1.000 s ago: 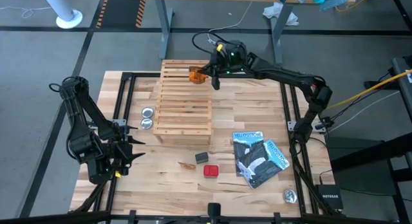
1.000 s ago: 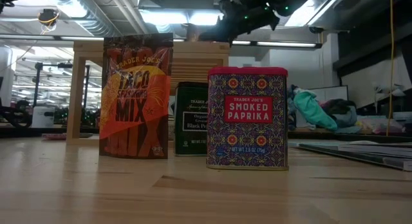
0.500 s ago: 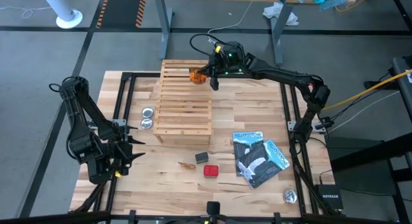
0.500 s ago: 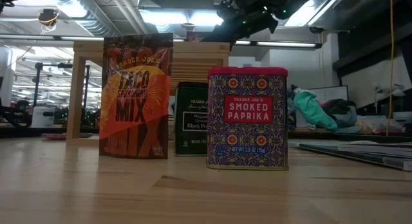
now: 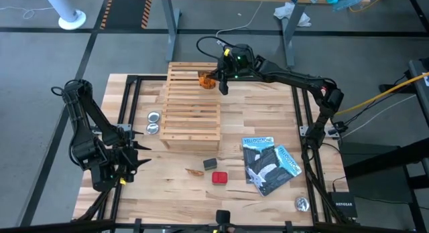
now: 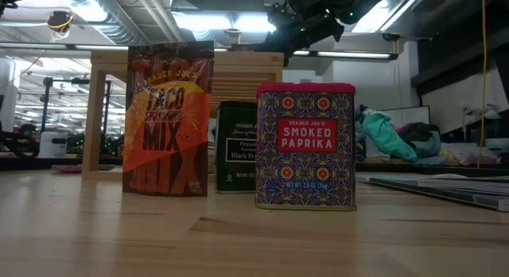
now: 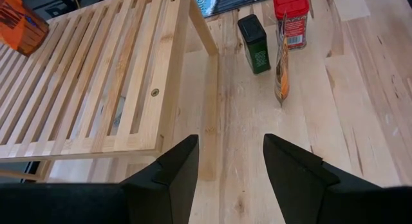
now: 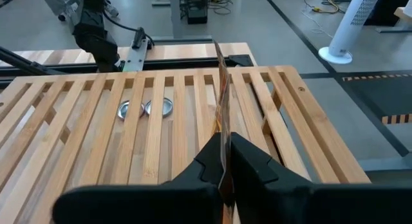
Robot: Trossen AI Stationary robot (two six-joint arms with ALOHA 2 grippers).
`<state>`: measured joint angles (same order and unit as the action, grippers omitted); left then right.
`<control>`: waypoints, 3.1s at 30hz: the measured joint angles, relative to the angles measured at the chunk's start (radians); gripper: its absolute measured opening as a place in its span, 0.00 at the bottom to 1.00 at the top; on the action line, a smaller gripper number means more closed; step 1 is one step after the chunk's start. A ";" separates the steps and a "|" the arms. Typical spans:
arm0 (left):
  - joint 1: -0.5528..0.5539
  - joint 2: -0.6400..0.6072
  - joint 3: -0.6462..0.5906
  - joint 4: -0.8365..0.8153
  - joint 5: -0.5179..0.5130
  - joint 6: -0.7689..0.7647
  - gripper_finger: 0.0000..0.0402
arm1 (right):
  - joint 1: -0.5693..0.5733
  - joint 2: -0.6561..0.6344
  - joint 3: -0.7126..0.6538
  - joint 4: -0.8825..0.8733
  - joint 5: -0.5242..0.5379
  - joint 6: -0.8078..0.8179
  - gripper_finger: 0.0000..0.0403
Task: Shelf spices
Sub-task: Put the orange seasoning pack on the shelf
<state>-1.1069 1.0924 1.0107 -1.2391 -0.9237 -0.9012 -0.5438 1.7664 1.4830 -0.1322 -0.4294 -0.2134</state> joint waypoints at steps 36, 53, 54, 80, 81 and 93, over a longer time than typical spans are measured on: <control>0.000 0.000 0.000 0.000 0.000 0.000 0.42 | 0.001 -0.001 0.000 -0.005 -0.028 0.029 0.72; 0.000 0.000 0.000 0.000 0.000 0.000 0.42 | 0.017 -0.001 0.000 -0.005 -0.086 0.052 0.72; 0.000 0.000 0.000 0.000 0.000 0.000 0.42 | 0.021 -0.002 0.000 -0.005 -0.086 0.052 0.72; 0.000 0.000 0.000 0.000 0.000 0.000 0.42 | 0.026 -0.002 0.008 0.010 -0.032 0.019 0.72; 0.000 0.000 0.000 0.000 0.000 0.000 0.42 | 0.026 -0.002 0.008 0.014 -0.032 0.017 0.72; 0.000 0.000 0.000 0.000 0.000 0.000 0.42 | 0.026 -0.002 0.008 0.016 -0.033 0.013 0.72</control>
<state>-1.1065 1.0927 1.0107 -1.2392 -0.9234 -0.9012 -0.5175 1.7641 1.4910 -0.1167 -0.4623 -0.2001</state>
